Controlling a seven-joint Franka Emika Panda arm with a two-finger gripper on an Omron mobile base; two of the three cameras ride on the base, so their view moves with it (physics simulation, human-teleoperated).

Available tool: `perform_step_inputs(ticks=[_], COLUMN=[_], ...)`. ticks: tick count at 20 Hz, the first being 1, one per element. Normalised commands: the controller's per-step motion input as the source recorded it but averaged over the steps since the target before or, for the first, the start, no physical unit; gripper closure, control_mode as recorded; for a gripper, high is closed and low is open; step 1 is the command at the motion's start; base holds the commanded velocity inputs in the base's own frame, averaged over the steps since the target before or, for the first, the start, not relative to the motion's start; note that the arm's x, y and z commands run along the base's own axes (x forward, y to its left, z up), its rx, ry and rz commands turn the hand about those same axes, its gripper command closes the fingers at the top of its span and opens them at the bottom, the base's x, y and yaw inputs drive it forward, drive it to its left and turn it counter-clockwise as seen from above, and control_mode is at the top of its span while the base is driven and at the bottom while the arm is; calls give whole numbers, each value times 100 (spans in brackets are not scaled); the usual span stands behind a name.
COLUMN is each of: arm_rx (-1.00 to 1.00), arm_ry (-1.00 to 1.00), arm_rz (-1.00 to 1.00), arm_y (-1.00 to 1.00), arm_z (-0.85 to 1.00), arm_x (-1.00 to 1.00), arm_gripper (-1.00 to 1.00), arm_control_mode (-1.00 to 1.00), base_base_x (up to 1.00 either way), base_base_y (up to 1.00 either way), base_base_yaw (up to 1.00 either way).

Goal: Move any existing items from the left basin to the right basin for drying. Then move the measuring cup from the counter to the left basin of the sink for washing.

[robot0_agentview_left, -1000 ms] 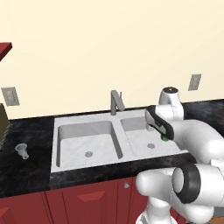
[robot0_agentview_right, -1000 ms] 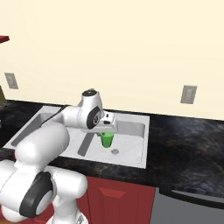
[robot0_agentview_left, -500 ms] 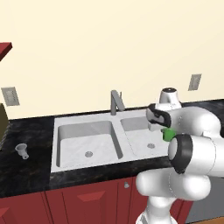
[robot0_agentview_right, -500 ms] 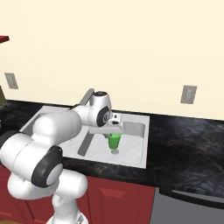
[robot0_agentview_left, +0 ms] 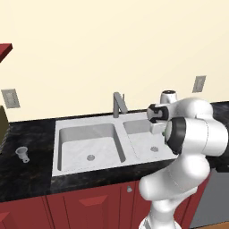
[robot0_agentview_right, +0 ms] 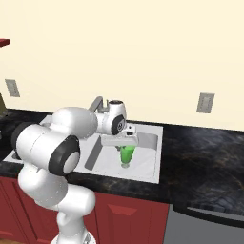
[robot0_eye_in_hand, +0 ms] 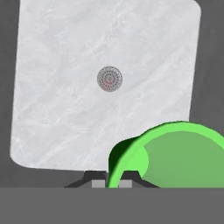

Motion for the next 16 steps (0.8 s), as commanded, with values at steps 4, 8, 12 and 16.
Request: perform_step_inputs(ticks=[4,8,12,16], arm_rx=[2,3,1,1], arm_ry=[2,2,0,0], arm_rz=[5,4,3,2], arm_y=[-8,-4,0,-1], arm_z=[-32,-31,-31,-29], arm_x=[10,13,12,12], arm_gripper=[100,100,100,100], arm_control_mode=[-100,-100,-100,-100], base_base_x=[0,0,0,0], base_base_y=[0,0,0,0], base_base_yaw=[0,0,0,0])
